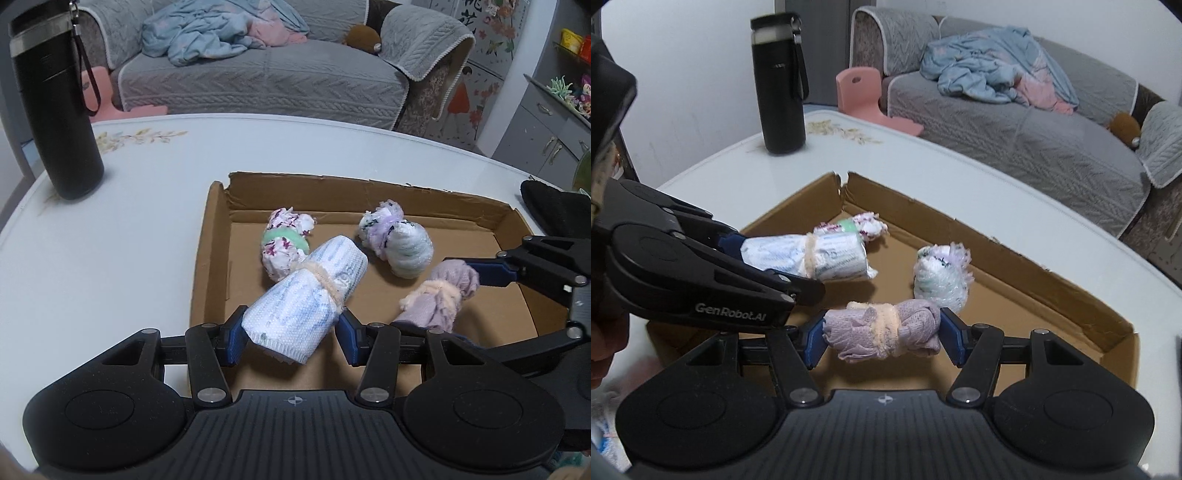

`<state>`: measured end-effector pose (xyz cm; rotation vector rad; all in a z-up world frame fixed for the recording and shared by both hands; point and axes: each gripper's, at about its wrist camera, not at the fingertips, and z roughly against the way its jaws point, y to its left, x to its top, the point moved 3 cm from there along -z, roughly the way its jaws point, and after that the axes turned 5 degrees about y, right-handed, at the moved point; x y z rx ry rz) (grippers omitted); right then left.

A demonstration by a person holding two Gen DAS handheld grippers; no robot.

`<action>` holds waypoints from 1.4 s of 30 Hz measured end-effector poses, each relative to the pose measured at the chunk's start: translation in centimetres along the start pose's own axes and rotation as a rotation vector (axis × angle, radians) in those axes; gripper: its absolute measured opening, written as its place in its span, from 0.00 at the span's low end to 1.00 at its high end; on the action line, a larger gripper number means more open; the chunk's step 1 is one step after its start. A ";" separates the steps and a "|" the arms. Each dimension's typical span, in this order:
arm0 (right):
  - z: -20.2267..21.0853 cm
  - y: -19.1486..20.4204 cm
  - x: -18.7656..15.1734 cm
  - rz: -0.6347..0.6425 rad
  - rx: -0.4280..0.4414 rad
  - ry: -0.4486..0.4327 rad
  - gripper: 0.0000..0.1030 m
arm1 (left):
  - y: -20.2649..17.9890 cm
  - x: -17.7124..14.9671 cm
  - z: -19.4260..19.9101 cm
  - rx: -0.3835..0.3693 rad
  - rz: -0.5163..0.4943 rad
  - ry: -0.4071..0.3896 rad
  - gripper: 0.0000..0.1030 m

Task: Organize objects
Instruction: 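Carry both rolled socks into the tray and open both grippers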

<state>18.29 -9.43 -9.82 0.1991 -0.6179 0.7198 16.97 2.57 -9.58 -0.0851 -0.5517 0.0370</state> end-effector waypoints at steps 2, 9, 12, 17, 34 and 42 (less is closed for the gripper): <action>-0.4 -0.2 -0.2 0.005 -0.002 0.010 0.56 | -0.3 0.0 -0.2 0.013 -0.012 -0.007 0.54; -1.5 0.7 -0.8 0.063 -0.004 0.047 0.56 | -1.8 -0.1 -1.0 0.060 -0.070 -0.014 0.55; -1.3 0.9 -0.9 0.063 0.005 0.044 0.56 | -1.7 0.1 -1.2 0.074 -0.073 -0.017 0.55; -1.0 1.1 -1.3 0.065 0.005 0.050 0.57 | -1.9 0.2 -1.3 0.088 -0.087 -0.021 0.56; -1.0 0.6 -1.3 0.065 0.014 0.065 0.74 | -2.3 0.1 -0.7 0.089 -0.130 -0.030 0.78; 0.7 0.6 -0.9 0.061 0.000 0.044 0.74 | -2.0 0.1 1.6 0.101 -0.141 -0.064 0.82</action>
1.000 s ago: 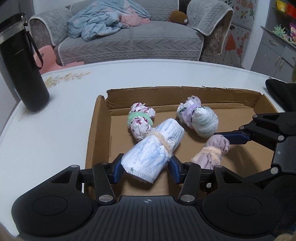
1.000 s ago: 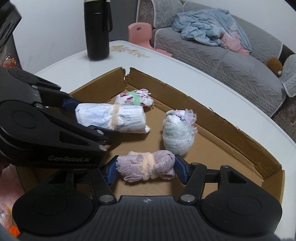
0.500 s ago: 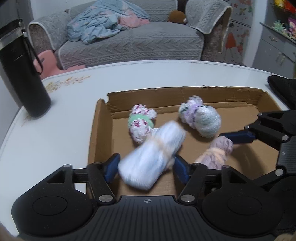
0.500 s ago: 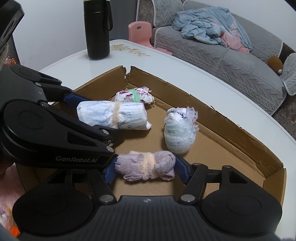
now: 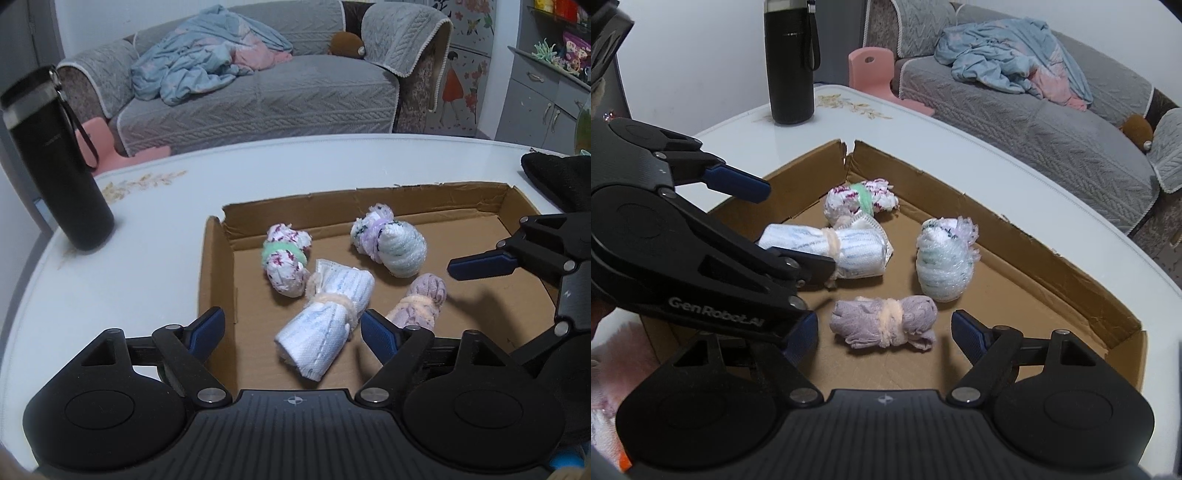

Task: Organize objects
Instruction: 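Carry both rolled socks into the tray and open both grippers, then move both tools back toward the sock pile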

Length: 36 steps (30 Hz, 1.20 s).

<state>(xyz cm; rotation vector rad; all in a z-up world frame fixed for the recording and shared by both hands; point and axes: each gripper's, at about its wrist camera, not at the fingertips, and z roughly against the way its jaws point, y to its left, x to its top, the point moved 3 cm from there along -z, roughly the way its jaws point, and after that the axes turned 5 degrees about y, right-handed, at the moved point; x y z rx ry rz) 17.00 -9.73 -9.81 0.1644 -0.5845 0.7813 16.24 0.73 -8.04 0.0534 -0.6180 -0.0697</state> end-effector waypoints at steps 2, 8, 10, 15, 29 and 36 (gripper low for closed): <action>0.6 0.0 0.1 -0.008 -0.003 -0.007 0.74 | 0.2 -0.1 0.8 -0.007 0.007 0.000 0.82; 4.7 -0.1 -0.1 -0.032 -0.021 -0.061 0.74 | 1.2 -0.7 5.2 -0.015 0.000 -0.060 0.83; 6.6 -0.1 -0.5 -0.041 -0.016 -0.091 0.75 | 1.9 -1.3 7.1 -0.018 0.007 -0.083 0.84; 11.3 0.1 -3.4 -0.091 -0.020 -0.162 0.78 | 3.4 -4.7 12.1 -0.030 0.027 -0.148 0.88; 15.2 7.6 -17.7 -0.151 0.049 -0.203 0.84 | 0.4 -20.3 18.1 -0.126 0.103 -0.185 0.95; 13.1 7.5 -18.0 -0.168 0.069 -0.196 0.82 | -2.7 -22.2 16.6 -0.139 0.081 -0.178 0.95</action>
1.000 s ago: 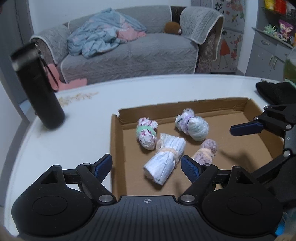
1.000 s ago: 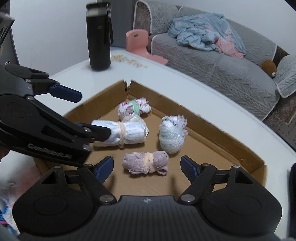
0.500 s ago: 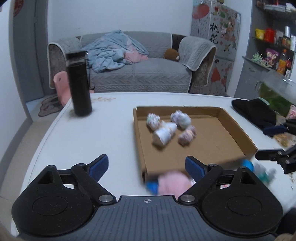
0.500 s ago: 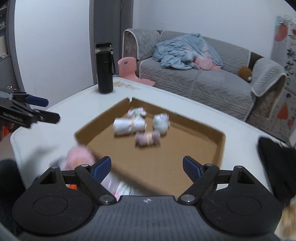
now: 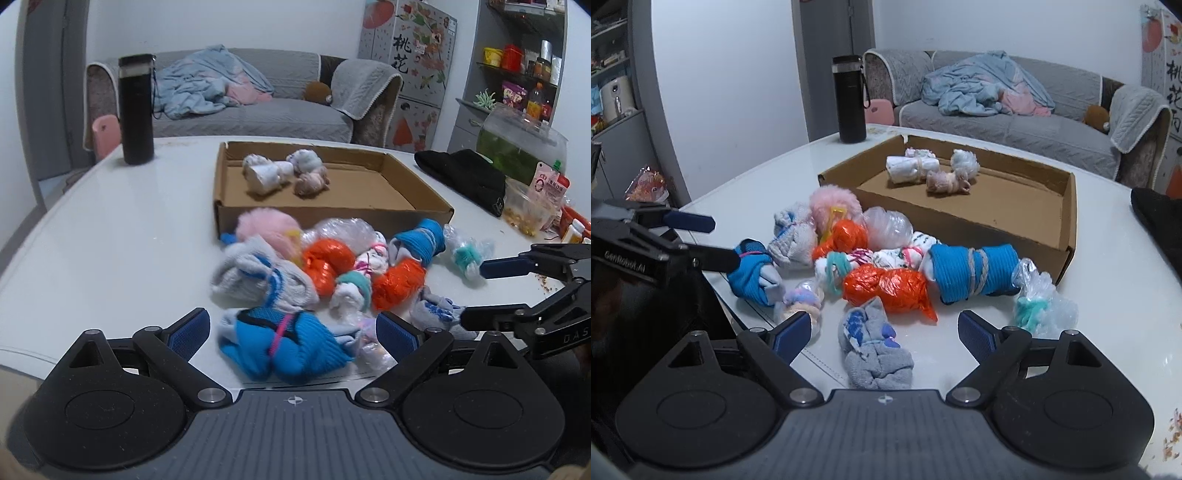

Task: Organize objects
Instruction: 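Move both tools back toward the sock pile, then grasp the blue knit sock with the left gripper while the right grasps the grey sock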

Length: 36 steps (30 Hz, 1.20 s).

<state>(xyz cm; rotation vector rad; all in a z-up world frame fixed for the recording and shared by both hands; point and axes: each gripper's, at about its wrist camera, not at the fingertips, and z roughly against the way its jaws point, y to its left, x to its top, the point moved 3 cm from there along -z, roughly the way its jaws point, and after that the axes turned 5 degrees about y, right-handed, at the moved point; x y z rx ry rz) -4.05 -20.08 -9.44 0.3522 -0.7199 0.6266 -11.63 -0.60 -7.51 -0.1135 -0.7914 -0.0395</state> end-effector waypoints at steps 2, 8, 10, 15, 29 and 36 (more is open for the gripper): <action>-0.6 -0.3 0.3 -0.008 0.002 0.000 0.82 | 0.0 -0.3 -0.7 0.031 0.006 0.003 0.95; -0.7 0.4 -1.6 0.000 0.013 0.008 0.82 | 0.2 -1.5 -1.8 0.070 0.011 0.017 0.96; -0.8 0.5 -1.8 0.004 0.012 0.014 0.81 | 0.4 -1.7 -2.2 0.063 0.033 0.031 0.97; -1.5 0.3 -2.2 0.000 0.026 0.041 0.69 | 1.1 -2.3 -2.9 0.061 0.047 0.069 0.97; -2.2 0.2 -2.7 -0.013 0.035 0.073 0.58 | 6.0 -1.7 -3.2 0.156 0.040 0.084 0.99; -2.2 0.0 -2.7 -0.019 0.032 0.072 0.50 | 6.0 -2.0 -4.3 0.152 0.022 0.083 0.93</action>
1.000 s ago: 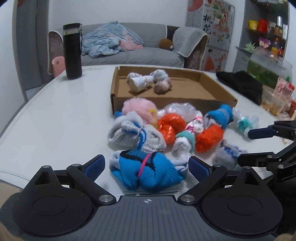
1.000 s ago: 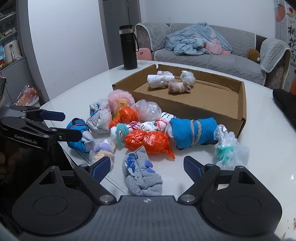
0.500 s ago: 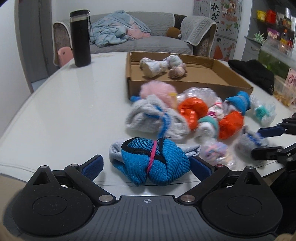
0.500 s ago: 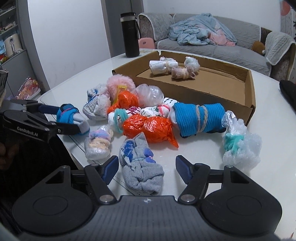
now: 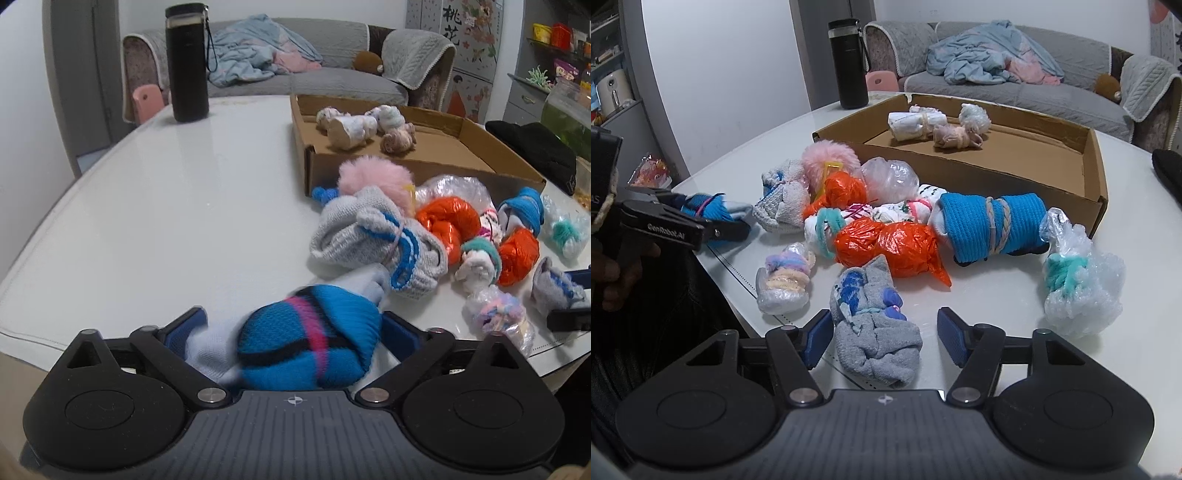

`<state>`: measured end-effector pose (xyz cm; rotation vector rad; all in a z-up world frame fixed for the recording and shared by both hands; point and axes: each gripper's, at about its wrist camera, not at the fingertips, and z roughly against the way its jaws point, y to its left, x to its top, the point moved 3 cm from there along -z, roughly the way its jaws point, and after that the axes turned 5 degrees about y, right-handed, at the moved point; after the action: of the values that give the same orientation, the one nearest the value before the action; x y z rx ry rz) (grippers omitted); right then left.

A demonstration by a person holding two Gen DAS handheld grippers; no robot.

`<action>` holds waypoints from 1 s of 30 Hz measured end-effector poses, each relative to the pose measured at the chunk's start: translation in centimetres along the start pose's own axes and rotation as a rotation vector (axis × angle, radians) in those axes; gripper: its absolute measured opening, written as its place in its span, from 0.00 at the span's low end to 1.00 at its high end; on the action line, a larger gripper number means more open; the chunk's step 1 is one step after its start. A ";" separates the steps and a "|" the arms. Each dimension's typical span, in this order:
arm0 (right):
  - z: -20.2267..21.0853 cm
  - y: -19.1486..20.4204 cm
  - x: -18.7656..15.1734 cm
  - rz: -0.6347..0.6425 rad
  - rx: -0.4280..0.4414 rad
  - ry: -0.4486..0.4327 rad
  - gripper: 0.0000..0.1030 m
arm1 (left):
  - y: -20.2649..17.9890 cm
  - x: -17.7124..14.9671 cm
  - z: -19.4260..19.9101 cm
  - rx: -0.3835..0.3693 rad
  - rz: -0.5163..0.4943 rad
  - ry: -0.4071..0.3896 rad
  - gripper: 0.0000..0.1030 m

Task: Organize objects
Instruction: 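Grasp the blue knit sock with the left gripper while the right grasps the grey sock, then carry the blue and grey socks into the tray and open both grippers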

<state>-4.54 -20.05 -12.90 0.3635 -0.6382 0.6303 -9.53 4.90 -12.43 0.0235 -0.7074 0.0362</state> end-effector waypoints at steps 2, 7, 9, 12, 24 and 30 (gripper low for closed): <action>0.1 0.0 0.0 0.000 -0.010 0.001 0.42 | -0.2 0.0 0.2 -0.013 -0.016 -0.005 0.90; 0.0 -0.3 0.2 -0.016 -0.006 -0.003 0.35 | -0.6 -0.2 0.6 -0.040 -0.042 -0.022 0.78; 0.1 -0.3 0.2 -0.017 -0.006 -0.001 0.35 | -0.8 -0.1 0.8 -0.058 -0.054 -0.018 0.72; 0.3 -0.2 0.3 -0.017 -0.003 0.002 0.34 | -1.0 0.0 1.2 -0.085 -0.064 -0.003 0.69; 3.8 -1.0 2.7 -0.024 -0.013 -0.083 0.34 | 0.6 4.3 4.8 -0.087 -0.034 -0.076 0.68; 5.7 -2.2 6.5 -0.027 -0.028 -0.164 0.34 | 0.8 9.5 5.8 -0.067 -0.044 -0.163 0.69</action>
<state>-1.51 -21.78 -4.67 0.4001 -0.7962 0.5690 -6.09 5.78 -1.86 -0.0222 -0.8708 -0.0315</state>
